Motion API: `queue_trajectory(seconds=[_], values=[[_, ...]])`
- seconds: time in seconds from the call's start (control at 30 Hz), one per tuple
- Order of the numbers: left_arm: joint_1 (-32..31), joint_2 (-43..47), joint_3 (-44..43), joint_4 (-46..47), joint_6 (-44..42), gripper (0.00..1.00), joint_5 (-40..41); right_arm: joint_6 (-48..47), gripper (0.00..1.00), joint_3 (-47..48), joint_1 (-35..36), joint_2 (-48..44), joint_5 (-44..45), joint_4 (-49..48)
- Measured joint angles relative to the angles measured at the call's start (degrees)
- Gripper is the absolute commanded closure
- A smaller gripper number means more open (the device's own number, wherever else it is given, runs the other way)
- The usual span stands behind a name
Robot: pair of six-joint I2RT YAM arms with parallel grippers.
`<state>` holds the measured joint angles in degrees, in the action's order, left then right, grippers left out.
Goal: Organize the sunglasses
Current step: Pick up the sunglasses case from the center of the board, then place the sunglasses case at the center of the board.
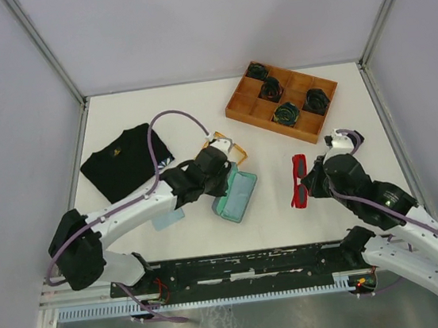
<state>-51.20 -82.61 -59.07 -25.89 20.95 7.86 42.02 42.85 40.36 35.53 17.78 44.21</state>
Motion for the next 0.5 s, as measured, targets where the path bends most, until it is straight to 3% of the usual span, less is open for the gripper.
queue_trajectory(seconds=[0.23,0.5], values=[[-3.4,8.0,8.6,1.1,12.3,0.9,10.4,3.9,1.0,0.0,0.0,3.1,-2.3,-1.6],[-5.1,4.9,9.0,0.5,21.9,0.92,15.9,8.9,1.0,-2.7,0.0,7.5,-8.3,-7.6]])
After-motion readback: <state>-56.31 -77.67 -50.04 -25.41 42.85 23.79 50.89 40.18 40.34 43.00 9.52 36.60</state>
